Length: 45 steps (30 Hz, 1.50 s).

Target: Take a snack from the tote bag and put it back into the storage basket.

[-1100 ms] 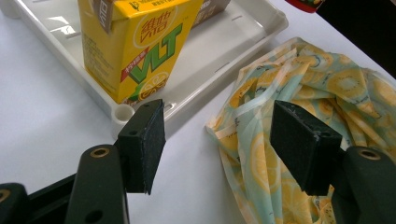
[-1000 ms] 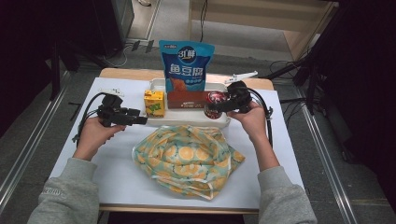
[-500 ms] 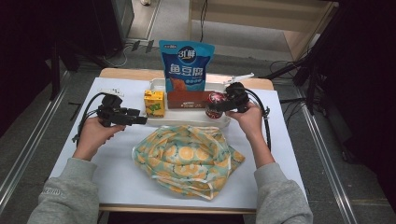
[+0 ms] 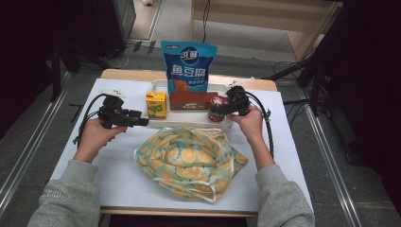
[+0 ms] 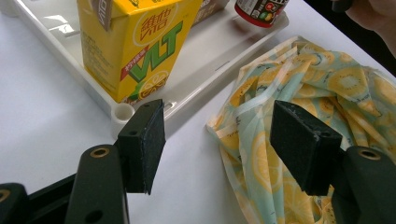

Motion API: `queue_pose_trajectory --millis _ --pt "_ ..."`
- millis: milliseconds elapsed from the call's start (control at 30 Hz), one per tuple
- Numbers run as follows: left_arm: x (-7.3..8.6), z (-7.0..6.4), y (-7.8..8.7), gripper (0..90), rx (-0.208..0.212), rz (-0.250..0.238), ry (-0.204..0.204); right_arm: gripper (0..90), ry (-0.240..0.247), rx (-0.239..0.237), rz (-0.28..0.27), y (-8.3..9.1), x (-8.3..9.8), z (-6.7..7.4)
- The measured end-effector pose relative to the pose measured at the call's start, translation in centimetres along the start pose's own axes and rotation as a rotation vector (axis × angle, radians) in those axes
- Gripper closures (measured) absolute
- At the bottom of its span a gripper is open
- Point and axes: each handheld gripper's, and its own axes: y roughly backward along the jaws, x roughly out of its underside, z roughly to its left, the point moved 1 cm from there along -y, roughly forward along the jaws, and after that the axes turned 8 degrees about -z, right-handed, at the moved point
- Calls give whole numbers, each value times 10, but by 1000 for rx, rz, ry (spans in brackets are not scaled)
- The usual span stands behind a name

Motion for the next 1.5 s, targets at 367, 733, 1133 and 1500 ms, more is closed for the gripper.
queue_pose_trajectory --millis 367,733,1133,1500 --pt "0 0 0 359 4 5 2 265 -6 14 27 -8 8 -4" --pt "1 1 0 359 4 5 2 264 2 23 48 -14 12 -4" --pt "1 0 0 359 1 7 1 209 19 -13 68 -19 15 1" --pt "1 0 0 359 -5 18 -4 187 -18 -32 19 -8 9 0"
